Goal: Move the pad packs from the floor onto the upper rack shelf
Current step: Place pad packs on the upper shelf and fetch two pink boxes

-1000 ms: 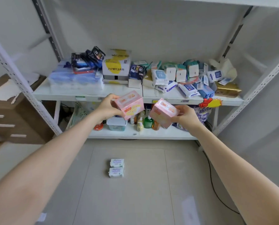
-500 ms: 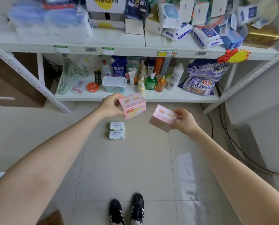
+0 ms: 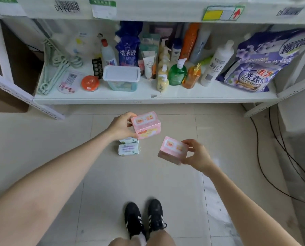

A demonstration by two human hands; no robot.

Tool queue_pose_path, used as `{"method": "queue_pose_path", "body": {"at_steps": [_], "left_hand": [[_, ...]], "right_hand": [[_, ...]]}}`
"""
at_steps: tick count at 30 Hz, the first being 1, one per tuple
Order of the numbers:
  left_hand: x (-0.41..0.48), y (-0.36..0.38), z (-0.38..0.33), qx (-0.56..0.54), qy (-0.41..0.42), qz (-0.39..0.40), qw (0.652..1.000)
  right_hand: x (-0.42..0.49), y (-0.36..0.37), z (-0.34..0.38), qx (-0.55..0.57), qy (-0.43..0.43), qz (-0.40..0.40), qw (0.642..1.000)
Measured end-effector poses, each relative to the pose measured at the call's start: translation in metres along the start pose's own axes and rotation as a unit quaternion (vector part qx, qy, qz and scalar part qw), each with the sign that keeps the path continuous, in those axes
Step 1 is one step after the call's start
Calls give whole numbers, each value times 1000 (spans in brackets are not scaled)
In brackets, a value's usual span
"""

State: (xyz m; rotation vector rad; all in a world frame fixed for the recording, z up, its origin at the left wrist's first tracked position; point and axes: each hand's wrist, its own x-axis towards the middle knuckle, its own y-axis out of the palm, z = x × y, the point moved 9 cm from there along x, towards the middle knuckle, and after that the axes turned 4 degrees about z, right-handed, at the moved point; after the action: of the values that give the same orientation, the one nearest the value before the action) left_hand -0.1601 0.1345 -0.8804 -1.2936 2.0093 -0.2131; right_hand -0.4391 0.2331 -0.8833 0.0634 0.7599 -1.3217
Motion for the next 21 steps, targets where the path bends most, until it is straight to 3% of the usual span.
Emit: {"method": "queue_pose_path", "body": {"at_steps": [10,21], "left_hand": [[151,88,138,39,10,41,998],[270,160,236,160,62,67,983]], "right_hand": [[144,70,-129,-54,17,53,997],[278,128,-245,-76,-1,67,995]]}}
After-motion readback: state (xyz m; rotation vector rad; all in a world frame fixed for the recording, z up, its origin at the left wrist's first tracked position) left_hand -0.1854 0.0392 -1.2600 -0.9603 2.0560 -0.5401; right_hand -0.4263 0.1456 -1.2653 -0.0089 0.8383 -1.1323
